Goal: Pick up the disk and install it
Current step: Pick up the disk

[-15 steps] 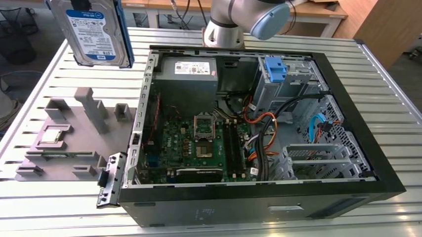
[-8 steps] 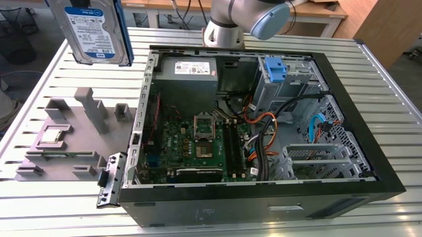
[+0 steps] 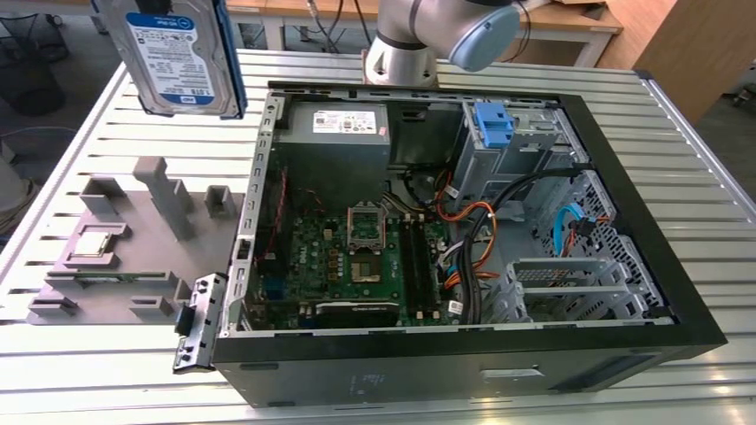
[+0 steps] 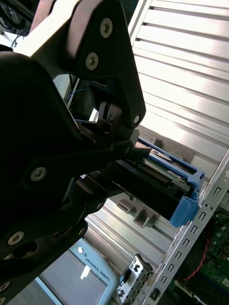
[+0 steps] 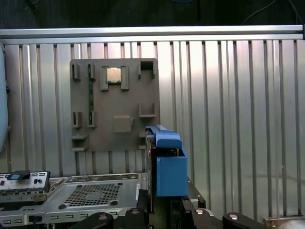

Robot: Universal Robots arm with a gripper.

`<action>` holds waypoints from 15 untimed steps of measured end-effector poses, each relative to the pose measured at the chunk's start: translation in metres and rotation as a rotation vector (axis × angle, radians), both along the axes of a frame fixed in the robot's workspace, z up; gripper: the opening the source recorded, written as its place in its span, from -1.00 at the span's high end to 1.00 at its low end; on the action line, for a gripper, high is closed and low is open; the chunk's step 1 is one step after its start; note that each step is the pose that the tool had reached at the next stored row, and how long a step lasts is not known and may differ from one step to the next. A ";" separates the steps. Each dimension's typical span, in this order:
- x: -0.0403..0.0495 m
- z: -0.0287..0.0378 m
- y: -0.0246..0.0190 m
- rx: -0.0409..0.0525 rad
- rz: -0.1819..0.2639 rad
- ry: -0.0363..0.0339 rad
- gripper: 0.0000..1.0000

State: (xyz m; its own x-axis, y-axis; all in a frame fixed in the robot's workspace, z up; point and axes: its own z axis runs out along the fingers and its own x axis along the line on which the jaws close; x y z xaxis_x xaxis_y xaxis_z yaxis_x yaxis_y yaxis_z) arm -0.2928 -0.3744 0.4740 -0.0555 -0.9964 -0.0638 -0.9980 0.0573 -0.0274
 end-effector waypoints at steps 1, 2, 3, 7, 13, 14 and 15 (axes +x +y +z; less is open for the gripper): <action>0.0023 0.0000 0.0000 0.0000 0.000 0.0000 0.29; 0.0046 0.0000 0.0000 0.0000 0.000 0.0000 0.29; 0.0071 0.0000 0.0000 0.0000 0.000 -0.0001 0.29; 0.0168 0.0000 -0.0002 0.0000 0.000 0.0001 0.29; 0.0319 0.0000 -0.0007 0.0001 0.000 0.0001 0.29; 0.0347 0.0000 -0.0009 0.0000 0.000 0.0002 0.29; 0.0375 0.0000 -0.0010 0.0000 0.000 0.0003 0.29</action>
